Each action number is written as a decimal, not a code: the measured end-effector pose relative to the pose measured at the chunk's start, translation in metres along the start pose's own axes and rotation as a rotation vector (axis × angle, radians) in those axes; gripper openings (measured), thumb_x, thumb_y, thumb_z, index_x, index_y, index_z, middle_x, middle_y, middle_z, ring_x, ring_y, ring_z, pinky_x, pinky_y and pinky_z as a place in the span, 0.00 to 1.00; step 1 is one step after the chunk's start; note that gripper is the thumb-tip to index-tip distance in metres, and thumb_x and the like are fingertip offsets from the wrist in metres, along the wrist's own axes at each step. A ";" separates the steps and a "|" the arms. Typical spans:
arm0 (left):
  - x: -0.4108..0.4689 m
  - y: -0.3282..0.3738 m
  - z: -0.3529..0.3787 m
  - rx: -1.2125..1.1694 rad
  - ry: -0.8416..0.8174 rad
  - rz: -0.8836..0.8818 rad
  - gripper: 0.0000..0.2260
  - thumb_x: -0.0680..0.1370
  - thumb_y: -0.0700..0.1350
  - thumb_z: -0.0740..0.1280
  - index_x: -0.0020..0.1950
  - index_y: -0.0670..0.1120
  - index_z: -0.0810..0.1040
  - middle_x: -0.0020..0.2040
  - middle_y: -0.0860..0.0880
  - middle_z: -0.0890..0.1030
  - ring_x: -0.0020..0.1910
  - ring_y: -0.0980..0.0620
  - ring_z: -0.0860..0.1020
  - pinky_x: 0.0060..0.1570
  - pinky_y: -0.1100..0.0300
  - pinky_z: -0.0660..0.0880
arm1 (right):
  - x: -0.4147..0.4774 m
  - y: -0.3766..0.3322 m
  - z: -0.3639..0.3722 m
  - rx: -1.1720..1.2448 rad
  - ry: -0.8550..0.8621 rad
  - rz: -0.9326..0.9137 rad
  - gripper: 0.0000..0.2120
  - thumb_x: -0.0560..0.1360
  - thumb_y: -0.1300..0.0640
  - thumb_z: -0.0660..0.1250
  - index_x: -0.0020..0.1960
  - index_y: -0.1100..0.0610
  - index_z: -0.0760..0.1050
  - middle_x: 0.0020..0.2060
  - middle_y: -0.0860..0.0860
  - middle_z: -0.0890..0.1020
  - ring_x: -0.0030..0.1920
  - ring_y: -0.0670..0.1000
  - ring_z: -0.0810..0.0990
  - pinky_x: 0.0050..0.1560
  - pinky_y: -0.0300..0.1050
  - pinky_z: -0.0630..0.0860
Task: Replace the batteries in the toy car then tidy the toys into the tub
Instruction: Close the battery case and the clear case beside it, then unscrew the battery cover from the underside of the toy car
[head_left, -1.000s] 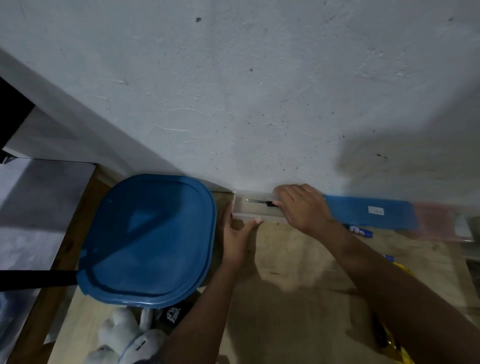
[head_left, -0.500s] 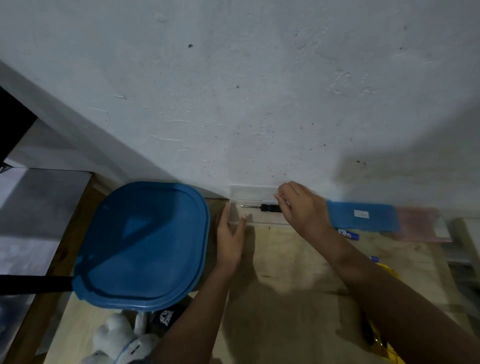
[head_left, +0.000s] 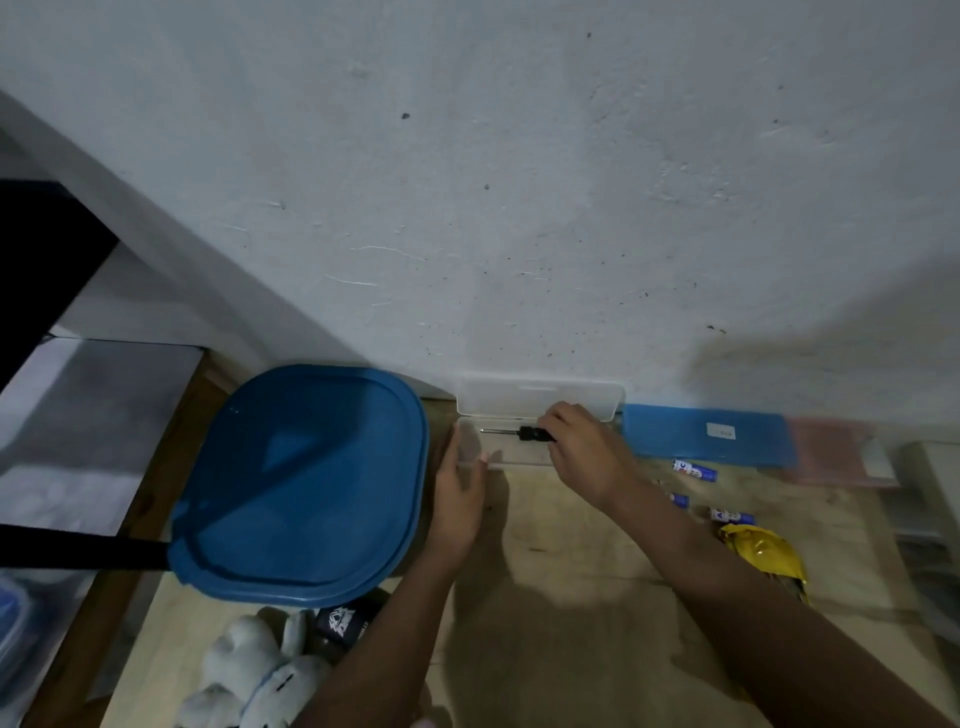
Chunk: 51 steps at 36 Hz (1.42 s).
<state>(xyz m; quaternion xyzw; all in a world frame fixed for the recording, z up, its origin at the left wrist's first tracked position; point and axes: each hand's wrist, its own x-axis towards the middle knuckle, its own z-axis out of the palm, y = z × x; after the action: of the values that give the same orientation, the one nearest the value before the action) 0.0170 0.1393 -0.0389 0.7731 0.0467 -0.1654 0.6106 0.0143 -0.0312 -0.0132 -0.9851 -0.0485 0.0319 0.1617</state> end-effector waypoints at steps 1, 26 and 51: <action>0.000 0.000 0.000 0.007 -0.005 0.005 0.24 0.80 0.43 0.61 0.75 0.45 0.58 0.73 0.48 0.65 0.72 0.53 0.63 0.64 0.70 0.60 | 0.002 -0.002 -0.001 -0.018 -0.028 0.008 0.14 0.76 0.65 0.60 0.61 0.60 0.73 0.58 0.55 0.75 0.58 0.54 0.73 0.55 0.49 0.76; 0.004 -0.005 0.003 0.187 0.014 -0.002 0.24 0.82 0.47 0.58 0.77 0.49 0.54 0.74 0.46 0.63 0.71 0.49 0.64 0.67 0.62 0.60 | 0.015 -0.040 -0.012 -0.273 -0.202 0.164 0.15 0.75 0.69 0.60 0.62 0.63 0.72 0.58 0.58 0.73 0.60 0.56 0.73 0.56 0.49 0.74; -0.071 0.078 0.119 0.655 -0.222 0.352 0.22 0.81 0.45 0.59 0.73 0.40 0.61 0.73 0.42 0.62 0.72 0.47 0.60 0.67 0.64 0.56 | -0.196 0.094 -0.095 0.511 0.228 0.869 0.10 0.72 0.63 0.67 0.33 0.58 0.71 0.30 0.53 0.75 0.34 0.53 0.76 0.36 0.46 0.72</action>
<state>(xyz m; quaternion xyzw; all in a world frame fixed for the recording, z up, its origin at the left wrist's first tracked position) -0.0518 0.0150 0.0320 0.9007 -0.2082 -0.1468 0.3519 -0.1647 -0.1709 0.0556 -0.8407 0.3924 -0.0007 0.3732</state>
